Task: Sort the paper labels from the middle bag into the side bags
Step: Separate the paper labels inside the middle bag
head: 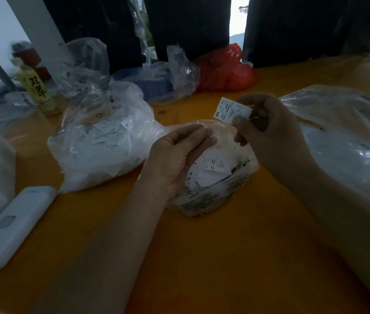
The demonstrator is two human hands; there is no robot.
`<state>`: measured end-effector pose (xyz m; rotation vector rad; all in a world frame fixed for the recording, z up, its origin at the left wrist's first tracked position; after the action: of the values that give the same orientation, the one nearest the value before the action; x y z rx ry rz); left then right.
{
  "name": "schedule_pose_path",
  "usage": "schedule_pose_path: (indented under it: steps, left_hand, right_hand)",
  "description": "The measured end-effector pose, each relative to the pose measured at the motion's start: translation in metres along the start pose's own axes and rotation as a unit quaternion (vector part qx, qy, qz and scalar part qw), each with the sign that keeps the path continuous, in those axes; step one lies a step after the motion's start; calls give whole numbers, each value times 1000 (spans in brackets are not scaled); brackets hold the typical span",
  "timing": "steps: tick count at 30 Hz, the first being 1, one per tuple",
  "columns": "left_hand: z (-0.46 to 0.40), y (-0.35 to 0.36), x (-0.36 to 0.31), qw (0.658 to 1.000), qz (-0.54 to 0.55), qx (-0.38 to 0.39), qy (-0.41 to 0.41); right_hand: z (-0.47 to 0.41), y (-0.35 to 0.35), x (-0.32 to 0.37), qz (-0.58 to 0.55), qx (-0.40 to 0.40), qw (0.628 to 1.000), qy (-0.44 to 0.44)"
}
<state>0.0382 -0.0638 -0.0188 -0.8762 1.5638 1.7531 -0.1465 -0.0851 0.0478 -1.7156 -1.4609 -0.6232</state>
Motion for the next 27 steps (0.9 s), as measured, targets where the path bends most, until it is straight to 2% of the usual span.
schedule_pose_path:
  steps: [10, 16, 21, 27]
  left_hand:
    - [-1, -1, -4, 1000, -3, 0, 12]
    - [2, 0, -6, 1000, -7, -4, 14]
    - [2, 1, -5, 1000, -10, -1, 16]
    - [2, 1, -6, 1000, -24, 1, 18]
  right_hand:
    - [3, 8, 2, 83, 35, 996, -10]
    - [2, 1, 7, 46, 3, 999, -23]
    - [4, 9, 0, 55, 37, 998, -8]
    - [3, 7, 2, 69, 33, 997, -9]
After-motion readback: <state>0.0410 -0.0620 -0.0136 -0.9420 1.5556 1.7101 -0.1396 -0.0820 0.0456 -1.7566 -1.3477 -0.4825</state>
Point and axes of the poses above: each hand's wrist, its own z-axis away from the middle knuckle, its own y-axis out of the palm, x = y × z, the point moved 10 cm from there along -z, towards the middle knuckle, and after that the axes turned 3 degrees about -y, right-handed, at the moved point
